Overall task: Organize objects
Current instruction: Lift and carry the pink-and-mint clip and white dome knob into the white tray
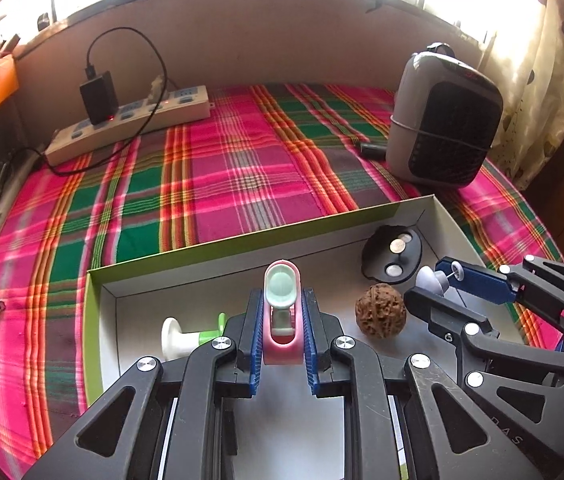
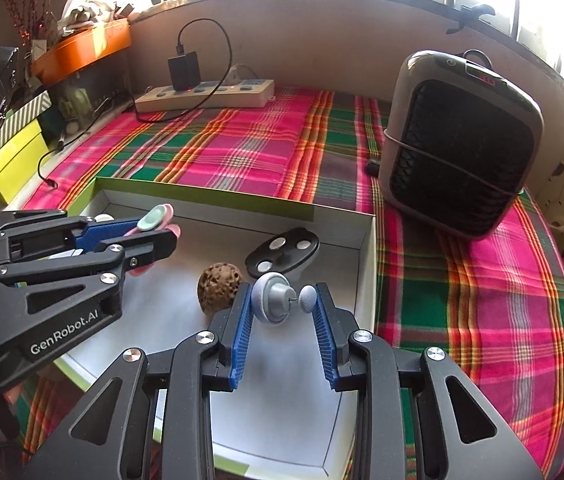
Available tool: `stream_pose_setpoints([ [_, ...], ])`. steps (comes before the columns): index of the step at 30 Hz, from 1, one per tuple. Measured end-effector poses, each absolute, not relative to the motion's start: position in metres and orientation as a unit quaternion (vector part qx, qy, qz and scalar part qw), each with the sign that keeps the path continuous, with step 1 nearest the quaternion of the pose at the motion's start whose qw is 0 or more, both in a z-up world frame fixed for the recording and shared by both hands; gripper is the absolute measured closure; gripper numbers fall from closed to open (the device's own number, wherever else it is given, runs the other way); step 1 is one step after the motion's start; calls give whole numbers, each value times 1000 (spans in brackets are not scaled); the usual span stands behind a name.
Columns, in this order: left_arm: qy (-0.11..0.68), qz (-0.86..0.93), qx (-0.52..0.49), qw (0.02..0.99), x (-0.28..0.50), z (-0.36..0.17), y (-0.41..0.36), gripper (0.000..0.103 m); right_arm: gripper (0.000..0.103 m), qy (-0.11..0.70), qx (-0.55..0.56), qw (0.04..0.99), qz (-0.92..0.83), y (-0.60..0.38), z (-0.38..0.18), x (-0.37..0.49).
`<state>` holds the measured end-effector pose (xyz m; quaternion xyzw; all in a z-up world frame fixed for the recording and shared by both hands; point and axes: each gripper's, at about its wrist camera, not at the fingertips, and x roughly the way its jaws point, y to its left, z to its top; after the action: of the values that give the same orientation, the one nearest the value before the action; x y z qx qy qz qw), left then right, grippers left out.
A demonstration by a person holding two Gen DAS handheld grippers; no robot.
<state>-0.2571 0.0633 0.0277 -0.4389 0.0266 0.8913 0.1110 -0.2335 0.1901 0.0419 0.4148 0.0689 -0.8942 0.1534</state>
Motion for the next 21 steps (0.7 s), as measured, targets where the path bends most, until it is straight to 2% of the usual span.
stream_pose_setpoints([
  [21, 26, 885, -452, 111, -261, 18, 65, 87, 72, 94, 414, 152, -893, 184, 34, -241],
])
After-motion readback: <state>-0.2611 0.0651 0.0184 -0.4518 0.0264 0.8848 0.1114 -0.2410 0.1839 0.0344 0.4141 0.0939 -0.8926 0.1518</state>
